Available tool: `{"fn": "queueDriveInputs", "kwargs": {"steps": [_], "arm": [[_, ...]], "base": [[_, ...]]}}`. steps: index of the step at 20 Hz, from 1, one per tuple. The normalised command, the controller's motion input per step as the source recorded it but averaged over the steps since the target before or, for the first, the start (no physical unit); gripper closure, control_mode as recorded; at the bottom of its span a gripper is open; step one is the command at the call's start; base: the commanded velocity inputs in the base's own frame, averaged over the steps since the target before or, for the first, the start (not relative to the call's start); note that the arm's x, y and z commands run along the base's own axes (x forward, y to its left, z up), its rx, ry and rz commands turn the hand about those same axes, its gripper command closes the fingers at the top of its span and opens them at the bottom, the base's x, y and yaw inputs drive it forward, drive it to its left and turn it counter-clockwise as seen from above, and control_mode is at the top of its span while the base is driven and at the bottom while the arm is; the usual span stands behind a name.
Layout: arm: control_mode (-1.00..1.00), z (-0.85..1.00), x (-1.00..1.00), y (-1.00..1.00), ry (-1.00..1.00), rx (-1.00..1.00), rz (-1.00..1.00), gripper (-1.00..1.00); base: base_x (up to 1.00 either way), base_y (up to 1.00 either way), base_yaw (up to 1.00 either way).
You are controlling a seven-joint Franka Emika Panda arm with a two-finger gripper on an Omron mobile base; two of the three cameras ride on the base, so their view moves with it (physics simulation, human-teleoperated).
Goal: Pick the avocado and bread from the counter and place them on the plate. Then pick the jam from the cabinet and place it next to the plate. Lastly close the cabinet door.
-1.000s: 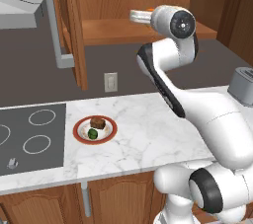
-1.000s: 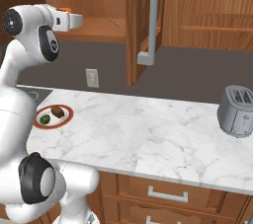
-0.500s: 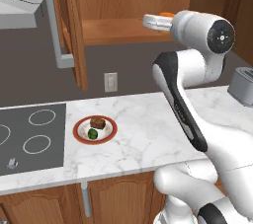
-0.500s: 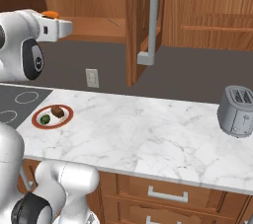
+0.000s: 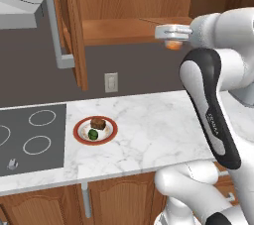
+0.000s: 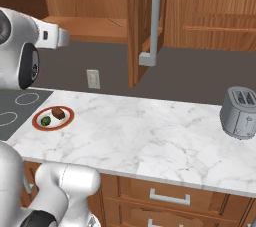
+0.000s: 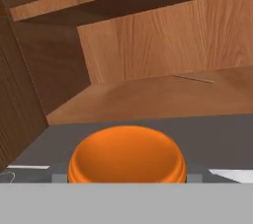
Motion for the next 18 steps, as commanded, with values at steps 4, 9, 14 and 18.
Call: {"fn": "queueDriveInputs", "kwargs": {"steps": [4, 9, 14, 18], "arm": [[-1.00, -0.51, -0.04, 0.00, 0.29, -0.01, 0.16, 1.00], [-1.00, -0.68, 0.01, 0.04, 0.18, -0.05, 0.12, 1.00], [-1.00, -0.77, 0.23, 0.21, 0.05, -0.08, 0.10, 1.00], [-1.00, -0.76, 0.40, 0.22, 0.00, -0.08, 0.10, 1.00]], "base": [[0.00, 0.00, 0.00], [0.00, 0.00, 0.00], [0.00, 0.00, 0.00], [0.00, 0.00, 0.00]]}}
